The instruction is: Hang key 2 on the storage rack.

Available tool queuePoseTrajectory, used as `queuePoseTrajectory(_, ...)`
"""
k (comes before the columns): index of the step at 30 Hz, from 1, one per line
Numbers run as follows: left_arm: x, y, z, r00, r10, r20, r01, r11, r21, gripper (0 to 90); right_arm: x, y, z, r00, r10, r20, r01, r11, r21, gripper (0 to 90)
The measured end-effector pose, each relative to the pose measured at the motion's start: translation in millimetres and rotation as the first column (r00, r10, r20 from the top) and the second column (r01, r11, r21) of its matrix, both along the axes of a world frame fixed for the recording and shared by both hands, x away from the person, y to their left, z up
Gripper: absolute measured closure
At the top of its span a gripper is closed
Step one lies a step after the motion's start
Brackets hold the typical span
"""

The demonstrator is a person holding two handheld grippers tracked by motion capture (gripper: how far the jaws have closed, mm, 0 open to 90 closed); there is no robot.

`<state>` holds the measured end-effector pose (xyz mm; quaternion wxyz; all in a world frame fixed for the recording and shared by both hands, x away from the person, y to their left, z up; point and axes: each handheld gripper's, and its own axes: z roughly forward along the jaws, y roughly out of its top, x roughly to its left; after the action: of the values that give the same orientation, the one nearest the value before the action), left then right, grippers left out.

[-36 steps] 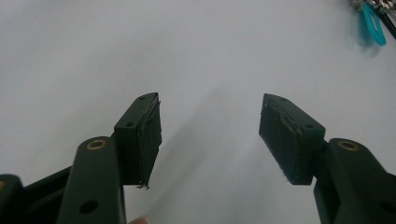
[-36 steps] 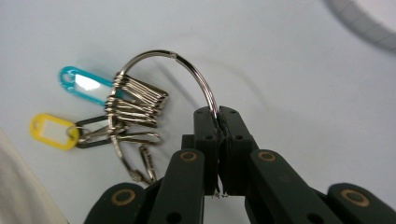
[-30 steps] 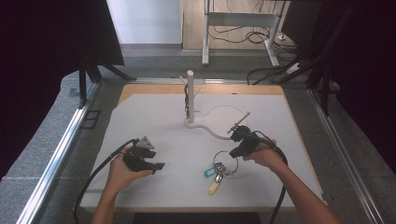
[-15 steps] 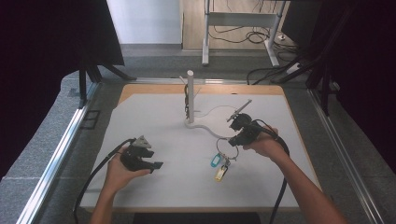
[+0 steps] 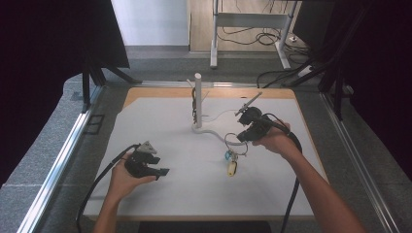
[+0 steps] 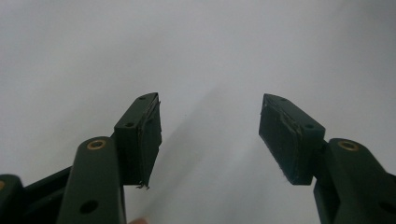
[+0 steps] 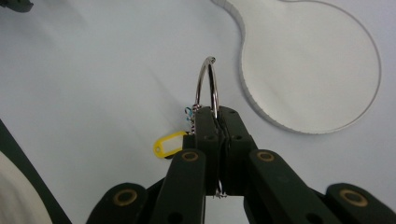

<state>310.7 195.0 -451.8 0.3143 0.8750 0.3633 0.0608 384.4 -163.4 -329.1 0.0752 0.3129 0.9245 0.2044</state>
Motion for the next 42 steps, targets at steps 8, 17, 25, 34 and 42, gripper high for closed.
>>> queuePoseTrajectory(8, 0.3, 1.1, -0.6, 1.0, -0.001, -0.005, 0.001, 1.0, -0.003, 39.5, 3.4, 3.8, 8.8, 0.9998, -0.007, 0.018, 0.007, 0.9999, 0.013, 88.0)
queuePoseTrajectory(17, 0.6, 1.0, -0.7, 1.0, -0.004, -0.009, 0.004, 1.0, -0.002, 39.5, 9.0, 4.3, 14.7, 0.9995, -0.013, 0.028, 0.012, 0.9997, 0.022, 88.0)
queuePoseTrajectory(25, 0.6, 0.9, -0.8, 1.0, -0.003, -0.009, 0.003, 1.0, -0.005, 39.5, 19.0, 4.9, 29.5, 0.9985, -0.028, 0.047, 0.026, 0.9991, 0.034, 88.0)
queuePoseTrajectory(34, 0.6, 1.9, 0.0, 1.0, 0.0, -0.007, 0.0, 1.0, -0.009, 39.5, 28.8, 8.0, 38.7, 0.9966, -0.051, 0.065, 0.047, 0.9976, 0.05, 88.1)
queuePoseTrajectory(42, 1.2, 2.8, 0.2, 1.0, -0.001, -0.005, 0.001, 0.9999, -0.014, 39.5, 42.4, 12.1, 47.9, 0.9941, -0.073, 0.08, 0.068, 0.9954, 0.067, 88.1)
